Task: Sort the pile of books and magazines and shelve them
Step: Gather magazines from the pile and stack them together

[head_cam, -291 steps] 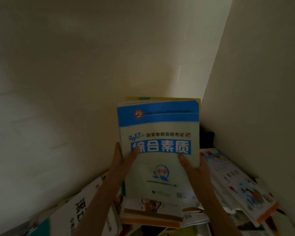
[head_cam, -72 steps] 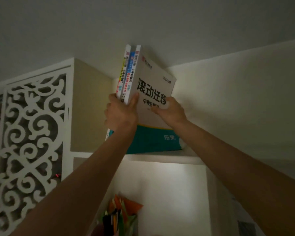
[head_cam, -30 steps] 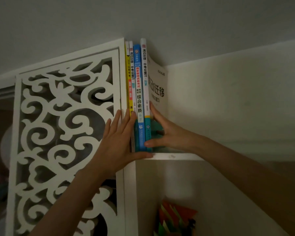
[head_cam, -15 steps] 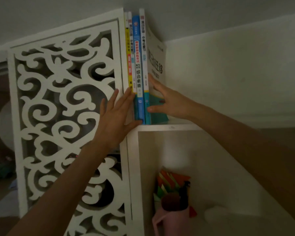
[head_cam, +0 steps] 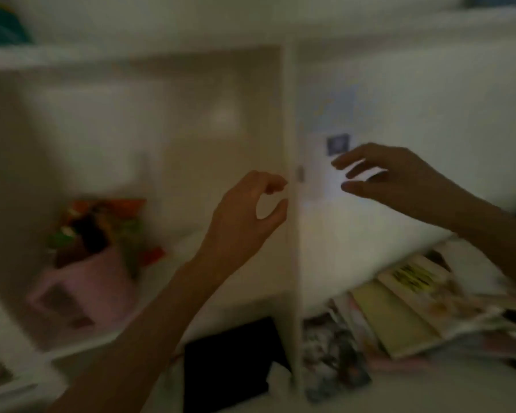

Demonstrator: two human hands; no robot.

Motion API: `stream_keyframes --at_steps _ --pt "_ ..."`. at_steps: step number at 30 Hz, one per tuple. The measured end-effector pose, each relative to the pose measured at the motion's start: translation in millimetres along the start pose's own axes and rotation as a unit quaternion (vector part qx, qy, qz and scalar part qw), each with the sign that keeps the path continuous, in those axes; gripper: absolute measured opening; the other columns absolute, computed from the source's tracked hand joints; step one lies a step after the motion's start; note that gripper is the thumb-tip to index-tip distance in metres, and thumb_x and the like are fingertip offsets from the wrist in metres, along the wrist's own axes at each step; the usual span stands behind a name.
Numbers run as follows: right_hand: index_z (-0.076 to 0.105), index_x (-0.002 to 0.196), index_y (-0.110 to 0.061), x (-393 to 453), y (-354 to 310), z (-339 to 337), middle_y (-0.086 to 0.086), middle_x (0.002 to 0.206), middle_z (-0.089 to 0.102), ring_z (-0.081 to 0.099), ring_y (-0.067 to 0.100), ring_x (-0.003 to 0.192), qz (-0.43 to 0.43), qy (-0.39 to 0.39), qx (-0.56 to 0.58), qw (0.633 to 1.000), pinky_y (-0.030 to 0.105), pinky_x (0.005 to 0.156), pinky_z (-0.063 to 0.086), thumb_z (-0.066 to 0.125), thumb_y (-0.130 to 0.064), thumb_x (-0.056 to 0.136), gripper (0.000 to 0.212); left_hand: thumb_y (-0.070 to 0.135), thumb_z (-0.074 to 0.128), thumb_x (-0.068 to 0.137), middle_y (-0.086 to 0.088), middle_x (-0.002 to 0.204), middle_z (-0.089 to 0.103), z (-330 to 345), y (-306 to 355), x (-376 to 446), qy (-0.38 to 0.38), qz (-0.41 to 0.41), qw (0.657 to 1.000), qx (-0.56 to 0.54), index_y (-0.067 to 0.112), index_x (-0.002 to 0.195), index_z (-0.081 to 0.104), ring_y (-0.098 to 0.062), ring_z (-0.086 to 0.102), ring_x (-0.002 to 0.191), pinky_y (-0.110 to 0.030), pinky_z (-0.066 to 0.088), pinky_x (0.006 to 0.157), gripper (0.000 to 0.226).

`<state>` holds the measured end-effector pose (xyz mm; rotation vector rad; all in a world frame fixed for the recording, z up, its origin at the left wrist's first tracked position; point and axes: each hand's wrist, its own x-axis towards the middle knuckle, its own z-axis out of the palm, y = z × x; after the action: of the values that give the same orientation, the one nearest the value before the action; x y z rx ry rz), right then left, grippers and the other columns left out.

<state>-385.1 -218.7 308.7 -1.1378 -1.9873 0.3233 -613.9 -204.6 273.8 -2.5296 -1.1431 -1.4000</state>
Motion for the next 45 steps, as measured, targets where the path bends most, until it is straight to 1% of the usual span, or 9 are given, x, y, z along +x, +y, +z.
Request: stream_keyframes --at_steps 8,12,15,23,28,34,37,40,45 --pt "0.059 0.105 -0.026 -191 228 -52 0.002 0.106 0.063 0.062 0.016 0.091 0.334 -0.066 -0.03 0.94 0.027 0.079 0.052 0.068 -0.014 0.084 0.026 0.033 0.046 0.085 0.001 0.099 0.065 253 72 -36 -0.181 0.011 0.978 -0.107 0.015 0.1 0.065 -0.007 0.055 0.089 -0.019 0.043 0.072 0.03" --pt "0.059 0.106 -0.022 -256 302 -77 0.008 0.105 0.066 0.065 0.023 0.094 0.43 -0.063 0.007 0.901 0.038 0.082 0.053 0.065 -0.007 0.085 0.026 0.038 0.053 0.083 -0.005 0.111 0.062 370 96 -40 -0.339 -0.122 0.923 -0.137 0.011 0.109 0.064 -0.018 0.058 0.102 -0.028 0.045 0.081 0.038" --pt "0.061 0.102 -0.018 -273 347 -91 0.003 0.097 0.066 0.065 0.003 0.083 0.464 -0.041 0.009 0.885 0.018 0.074 0.052 0.064 -0.004 0.085 0.023 0.048 0.054 0.079 0.0 0.106 0.058 427 104 -34 -0.392 -0.204 0.876 -0.193 0.011 0.108 0.061 -0.016 0.056 0.097 -0.028 0.046 0.077 0.048" --pt "0.057 0.12 -0.006 -252 466 -122 0.011 0.116 0.054 0.052 0.022 0.105 0.457 0.051 -0.093 0.883 0.017 0.083 0.032 0.06 -0.012 0.089 0.031 0.026 0.064 0.085 0.012 0.087 0.064 557 76 22 -0.389 -0.343 0.818 -0.248 0.026 0.096 0.059 -0.007 0.063 0.084 -0.019 0.05 0.067 0.011" --pt "0.058 0.117 -0.006 -220 528 -138 0.016 0.119 0.052 0.053 0.031 0.106 0.456 0.101 -0.146 0.872 0.027 0.083 0.038 0.065 -0.019 0.087 0.034 0.025 0.065 0.084 -0.002 0.114 0.063 637 57 60 -0.337 -0.416 0.805 -0.255 0.01 0.121 0.054 -0.019 0.064 0.096 -0.033 0.057 0.074 0.041" --pt "0.035 0.14 -0.013 -210 562 -150 0.018 0.137 0.036 0.036 0.038 0.123 0.475 -0.005 -0.322 0.819 0.047 0.099 0.036 0.069 -0.063 0.067 0.094 0.072 0.071 0.049 -0.011 0.125 0.057 693 47 73 -0.291 -0.528 0.776 -0.184 0.013 0.127 0.05 -0.033 0.056 0.113 -0.051 0.048 0.093 0.1" --pt "0.039 0.135 -0.011 -217 567 -155 0.019 0.133 0.046 0.045 0.036 0.118 0.387 0.022 -0.364 0.847 0.049 0.095 0.043 0.063 -0.066 0.069 0.089 0.036 0.07 0.079 -0.022 0.145 0.025 691 77 90 -0.278 -0.482 0.831 -0.013 0.004 0.138 0.029 -0.038 0.023 0.134 -0.048 0.024 0.108 0.078" --pt "0.039 0.133 -0.012 -229 577 -172 0.019 0.135 0.044 0.037 0.031 0.122 0.353 0.082 -0.281 0.888 0.046 0.098 0.039 0.046 -0.063 0.08 0.074 0.025 0.063 0.086 -0.015 0.133 0.04 702 108 100 -0.251 -0.408 0.873 -0.094 0.009 0.128 0.046 -0.03 0.04 0.123 -0.038 0.037 0.1 0.048" --pt "0.028 0.144 -0.015 -267 648 -252 0.017 0.152 0.021 0.022 0.036 0.138 0.574 0.017 -0.248 0.78 0.046 0.112 0.018 0.042 -0.076 0.078 0.091 0.028 0.058 0.09 -0.002 0.104 0.063 730 173 119 -0.323 -0.405 0.82 -0.243 0.008 0.115 0.056 -0.016 0.061 0.089 -0.023 0.05 0.073 0.032"
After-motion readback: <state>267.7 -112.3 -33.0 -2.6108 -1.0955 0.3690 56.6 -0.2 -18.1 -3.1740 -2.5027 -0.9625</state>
